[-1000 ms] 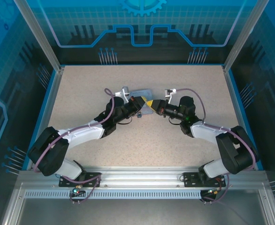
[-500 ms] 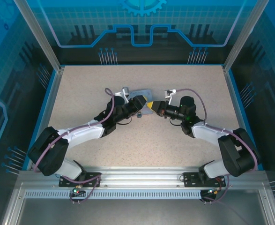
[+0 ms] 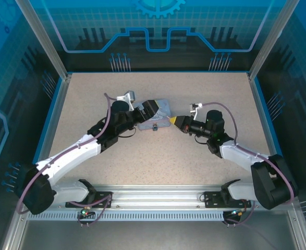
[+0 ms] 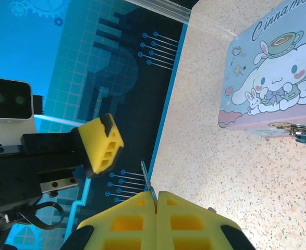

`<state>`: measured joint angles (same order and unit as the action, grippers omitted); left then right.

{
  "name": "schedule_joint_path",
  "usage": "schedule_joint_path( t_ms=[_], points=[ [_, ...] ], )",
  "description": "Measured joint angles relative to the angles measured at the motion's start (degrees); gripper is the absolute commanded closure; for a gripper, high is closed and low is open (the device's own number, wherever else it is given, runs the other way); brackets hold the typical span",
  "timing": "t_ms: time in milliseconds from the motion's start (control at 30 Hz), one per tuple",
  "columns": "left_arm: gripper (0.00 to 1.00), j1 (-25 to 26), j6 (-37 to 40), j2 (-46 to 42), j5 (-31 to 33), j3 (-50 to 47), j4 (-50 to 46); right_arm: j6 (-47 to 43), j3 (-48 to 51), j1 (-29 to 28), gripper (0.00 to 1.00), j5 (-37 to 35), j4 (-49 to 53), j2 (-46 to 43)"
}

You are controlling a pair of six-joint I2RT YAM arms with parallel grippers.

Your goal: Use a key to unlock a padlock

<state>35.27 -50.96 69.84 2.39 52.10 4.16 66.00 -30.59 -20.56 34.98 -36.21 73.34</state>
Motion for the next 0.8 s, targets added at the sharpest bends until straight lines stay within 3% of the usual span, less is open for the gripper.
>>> schedule_joint_path(
  t_ms=[367,567,800],
  points=[
    [0.01,-1.8,9.5,-1.9,0.4,10.6,-19.5,-3.3,0.0,0.0,1.0,-3.5,11.6,-3.5],
    [0.01,-2.0,13.7,-1.9,3.0,14.9,-24.9,-4.7,-0.9,0.0,1.0,-5.0,16.0,-3.3],
    [0.01,-2.5,15.3,-0.3,6.0,14.1,-25.0,-7.6,-8.2,0.9,1.0,-5.0,21.8,0.6]
  ],
)
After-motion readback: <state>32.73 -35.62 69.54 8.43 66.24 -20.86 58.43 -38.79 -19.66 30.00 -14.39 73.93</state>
